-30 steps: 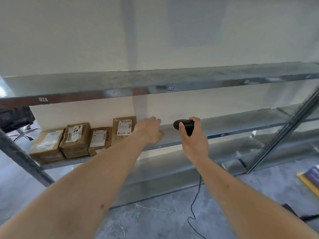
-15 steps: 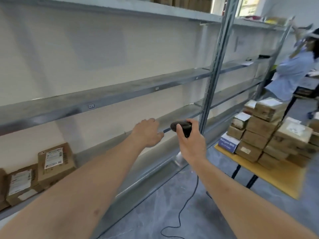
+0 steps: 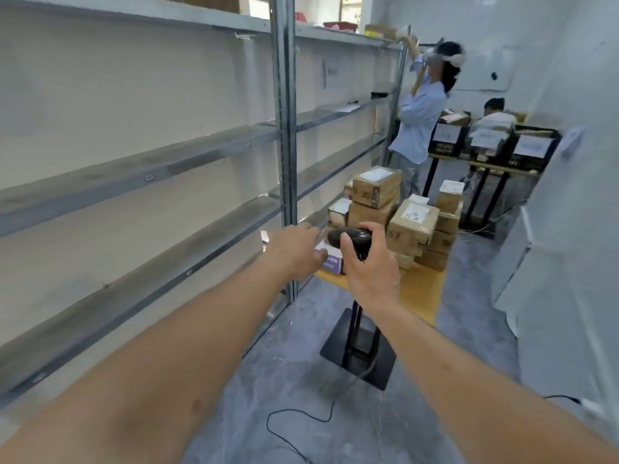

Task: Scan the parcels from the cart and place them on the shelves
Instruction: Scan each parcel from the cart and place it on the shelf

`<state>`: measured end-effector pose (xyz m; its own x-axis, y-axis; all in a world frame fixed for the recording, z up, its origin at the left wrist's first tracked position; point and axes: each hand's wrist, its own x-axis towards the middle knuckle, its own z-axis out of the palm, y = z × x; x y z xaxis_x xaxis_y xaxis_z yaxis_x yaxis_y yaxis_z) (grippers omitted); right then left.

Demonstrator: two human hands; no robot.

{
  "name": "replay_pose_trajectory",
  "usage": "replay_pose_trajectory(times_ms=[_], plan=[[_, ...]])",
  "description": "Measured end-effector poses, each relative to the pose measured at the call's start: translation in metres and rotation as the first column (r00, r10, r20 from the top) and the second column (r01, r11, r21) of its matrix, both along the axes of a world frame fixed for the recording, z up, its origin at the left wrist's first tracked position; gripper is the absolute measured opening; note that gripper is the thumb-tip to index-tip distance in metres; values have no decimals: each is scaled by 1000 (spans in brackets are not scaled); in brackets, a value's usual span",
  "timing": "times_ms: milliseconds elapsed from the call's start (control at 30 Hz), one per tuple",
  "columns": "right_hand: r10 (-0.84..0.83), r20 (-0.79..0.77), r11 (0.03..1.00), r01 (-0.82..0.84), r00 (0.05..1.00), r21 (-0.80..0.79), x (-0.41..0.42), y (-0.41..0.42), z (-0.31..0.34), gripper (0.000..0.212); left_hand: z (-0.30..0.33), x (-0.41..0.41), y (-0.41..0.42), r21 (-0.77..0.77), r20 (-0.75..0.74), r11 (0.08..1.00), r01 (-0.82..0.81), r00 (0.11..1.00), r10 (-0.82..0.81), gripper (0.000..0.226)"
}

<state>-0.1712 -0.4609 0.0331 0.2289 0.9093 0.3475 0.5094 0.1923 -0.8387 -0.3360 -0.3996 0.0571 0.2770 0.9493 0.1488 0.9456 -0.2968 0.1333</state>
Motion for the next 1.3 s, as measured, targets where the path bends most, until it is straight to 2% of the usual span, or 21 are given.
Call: replay_pose_trajectory(times_ms=[167, 467, 833, 1033, 1300], plan=[[-116, -28, 993, 116, 993, -18, 70, 25, -3, 35, -7, 78, 37, 2, 5, 994, 110, 994, -110, 50], [-324, -37, 945, 321, 945, -65, 163, 115, -28, 34, -34, 184, 150, -52, -24, 962, 269, 962, -271, 55], [-448, -1, 882, 441, 894, -166, 242, 235, -58, 35, -73, 272, 289, -152, -1, 921, 359, 932, -363, 60], [-446, 0, 876, 436, 895, -206, 288, 288, -71, 35, -92, 311, 342, -163, -30, 940, 300, 951, -308, 63], [-339, -26, 901, 317, 940, -296, 352, 355, -102, 36, -119, 356, 377, -262, -5, 963, 69, 997, -73, 97]])
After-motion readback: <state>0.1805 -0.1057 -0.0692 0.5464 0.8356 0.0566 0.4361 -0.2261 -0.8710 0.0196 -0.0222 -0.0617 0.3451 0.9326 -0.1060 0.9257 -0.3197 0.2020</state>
